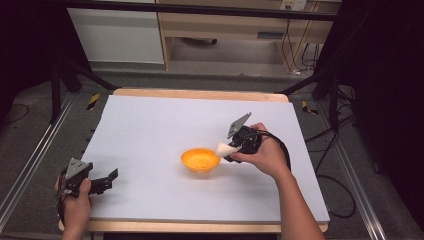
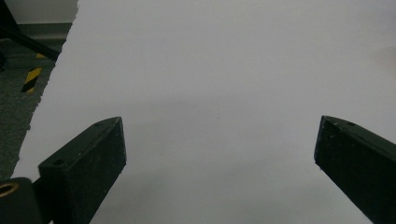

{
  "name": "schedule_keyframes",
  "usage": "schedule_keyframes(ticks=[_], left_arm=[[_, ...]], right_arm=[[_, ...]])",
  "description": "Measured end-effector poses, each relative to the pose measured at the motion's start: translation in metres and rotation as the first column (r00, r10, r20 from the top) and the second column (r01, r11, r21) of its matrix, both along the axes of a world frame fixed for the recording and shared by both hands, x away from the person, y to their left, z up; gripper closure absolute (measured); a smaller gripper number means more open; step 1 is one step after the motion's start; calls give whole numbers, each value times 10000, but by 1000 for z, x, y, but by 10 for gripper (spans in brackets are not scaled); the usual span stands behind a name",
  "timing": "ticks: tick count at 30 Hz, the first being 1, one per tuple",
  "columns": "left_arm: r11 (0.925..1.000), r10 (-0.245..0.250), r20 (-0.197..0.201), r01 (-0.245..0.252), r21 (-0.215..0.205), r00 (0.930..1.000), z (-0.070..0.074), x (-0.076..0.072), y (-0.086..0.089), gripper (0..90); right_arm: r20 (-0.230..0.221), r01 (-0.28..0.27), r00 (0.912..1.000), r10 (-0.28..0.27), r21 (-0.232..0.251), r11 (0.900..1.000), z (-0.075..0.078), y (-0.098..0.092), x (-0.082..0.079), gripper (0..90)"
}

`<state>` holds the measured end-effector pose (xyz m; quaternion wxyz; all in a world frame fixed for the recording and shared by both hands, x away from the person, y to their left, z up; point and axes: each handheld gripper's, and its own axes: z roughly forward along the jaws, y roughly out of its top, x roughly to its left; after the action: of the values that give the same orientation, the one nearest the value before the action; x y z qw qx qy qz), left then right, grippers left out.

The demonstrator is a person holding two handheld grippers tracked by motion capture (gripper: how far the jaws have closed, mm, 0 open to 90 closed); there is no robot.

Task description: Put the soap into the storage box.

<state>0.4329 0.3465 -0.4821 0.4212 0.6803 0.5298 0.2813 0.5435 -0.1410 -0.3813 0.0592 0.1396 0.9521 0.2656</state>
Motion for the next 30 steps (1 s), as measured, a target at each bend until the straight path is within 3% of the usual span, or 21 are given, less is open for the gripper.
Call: schedule_keyframes(ticks=[30], left_arm=[[10000, 5, -4, -5, -2, 10000, 0, 0, 0, 16]], right_arm=[[-62, -870, 9962, 869, -154, 9961, -1, 49, 7, 490]])
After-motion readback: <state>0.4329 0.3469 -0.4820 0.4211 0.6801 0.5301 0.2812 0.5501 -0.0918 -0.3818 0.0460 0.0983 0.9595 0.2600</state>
